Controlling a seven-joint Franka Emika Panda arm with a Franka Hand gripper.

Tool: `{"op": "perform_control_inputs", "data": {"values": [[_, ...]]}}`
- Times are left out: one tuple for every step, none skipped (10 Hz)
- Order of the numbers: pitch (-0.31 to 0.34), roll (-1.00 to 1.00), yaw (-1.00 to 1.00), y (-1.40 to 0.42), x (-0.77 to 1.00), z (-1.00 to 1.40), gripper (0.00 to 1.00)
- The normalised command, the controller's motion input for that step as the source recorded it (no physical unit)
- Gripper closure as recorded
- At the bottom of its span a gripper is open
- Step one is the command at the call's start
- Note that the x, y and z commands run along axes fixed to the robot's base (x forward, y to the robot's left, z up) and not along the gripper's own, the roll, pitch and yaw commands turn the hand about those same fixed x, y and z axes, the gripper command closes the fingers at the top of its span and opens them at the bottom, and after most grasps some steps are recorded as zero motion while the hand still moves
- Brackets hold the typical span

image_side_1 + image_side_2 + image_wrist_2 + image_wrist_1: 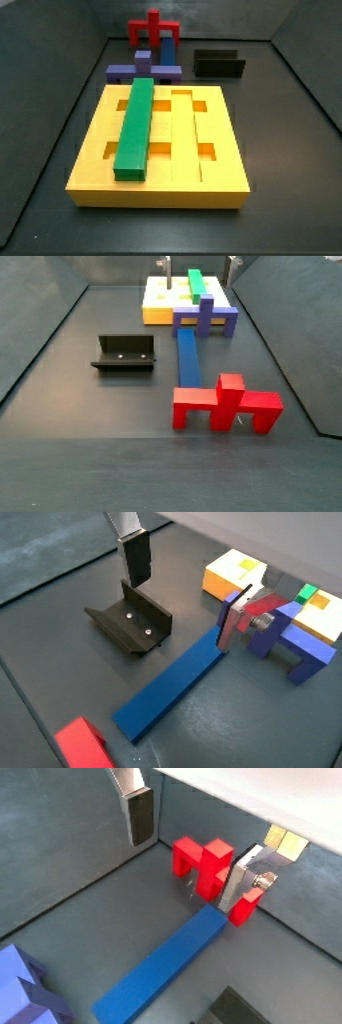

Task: Pick up the blue object. Move up. Move to above the board. Insert the blue object.
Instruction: Pick up the blue object.

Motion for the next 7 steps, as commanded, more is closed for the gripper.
{"op": "perform_control_inputs", "data": {"values": [[0.000,0.00,0.00,0.00,-0.03,-0.03,0.00],[0.000,0.00,-0.02,-0.06,0.20,-0.13,0.00],[-0.094,0.00,-0.08,-0.29,0.34,-0.72,0.00],[-0.103,-0.02,-0.01,-0.14,0.48,-1.00,0.00],[-0.031,0.00,0.00,-0.06,0.52,-1.00,0.00],[0.000,0.04,0.03,0.00,0.32,-1.00,0.00],[0.000,0.07,0.00,-0.06,0.07,-1.00,0.00]]}}
